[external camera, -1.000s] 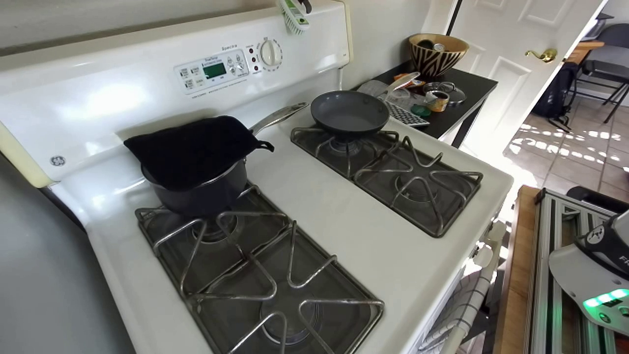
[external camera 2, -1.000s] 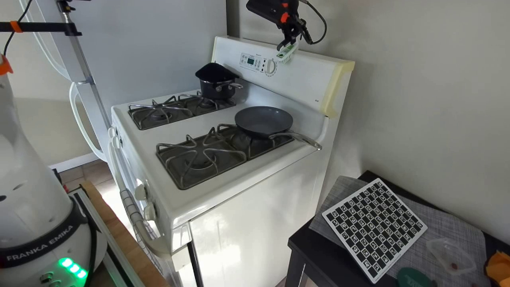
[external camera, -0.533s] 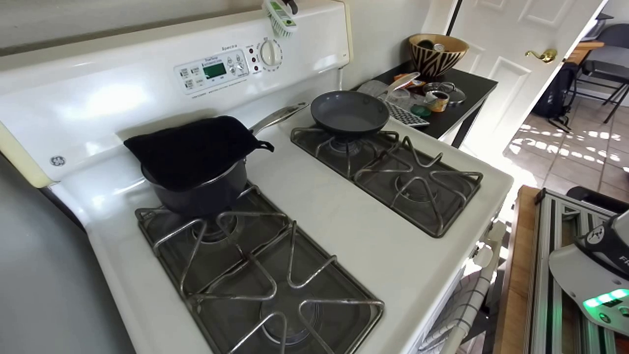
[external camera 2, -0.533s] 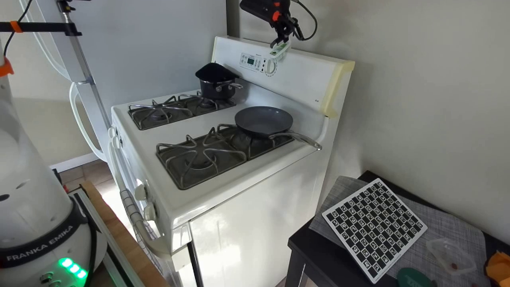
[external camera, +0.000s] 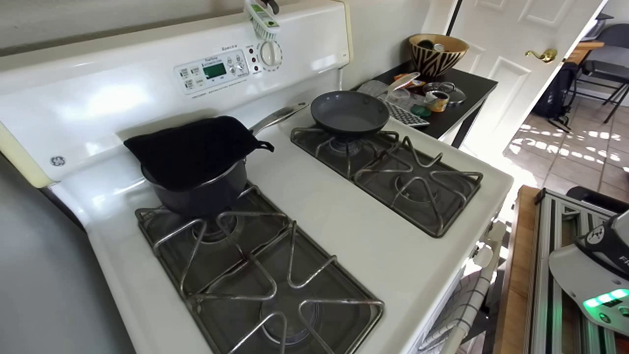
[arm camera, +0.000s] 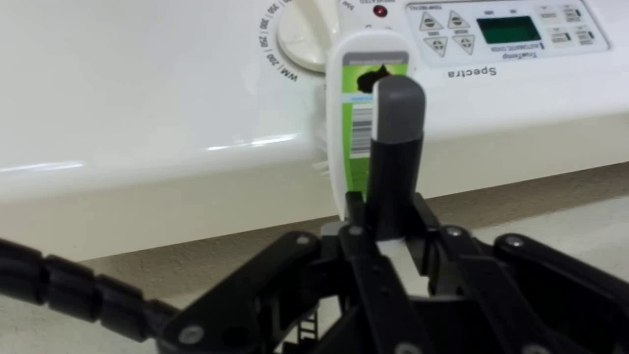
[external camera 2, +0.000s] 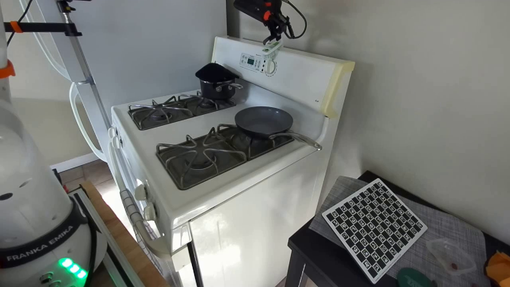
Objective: Brush the top of the stove.
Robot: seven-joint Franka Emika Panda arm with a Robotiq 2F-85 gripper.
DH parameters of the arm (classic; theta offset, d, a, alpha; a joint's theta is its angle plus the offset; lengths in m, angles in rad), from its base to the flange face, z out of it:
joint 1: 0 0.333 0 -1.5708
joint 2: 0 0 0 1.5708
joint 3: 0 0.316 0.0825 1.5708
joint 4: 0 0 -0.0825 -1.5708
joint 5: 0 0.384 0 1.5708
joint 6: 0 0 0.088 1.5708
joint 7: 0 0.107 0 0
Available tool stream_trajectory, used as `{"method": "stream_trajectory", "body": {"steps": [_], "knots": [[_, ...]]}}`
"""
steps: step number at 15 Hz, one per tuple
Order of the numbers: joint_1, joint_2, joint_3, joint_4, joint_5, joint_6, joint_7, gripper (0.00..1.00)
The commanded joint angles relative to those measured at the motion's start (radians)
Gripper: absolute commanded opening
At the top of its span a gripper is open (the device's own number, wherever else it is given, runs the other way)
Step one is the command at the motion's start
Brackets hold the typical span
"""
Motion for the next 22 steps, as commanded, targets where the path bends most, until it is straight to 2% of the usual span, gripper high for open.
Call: {"method": "stream_trajectory", "body": {"steps": [1,10,22], "knots": [[0.022,0.069,0.011,0.046,-0.024,0.008,0.052,0.04],[0.058,0.048,0.033,0.065,-0.02,-0.033,0.091,0.04],[0.059,-0.114,0.093,-0.035,0.052,-0.136,0.052,0.04]]}}
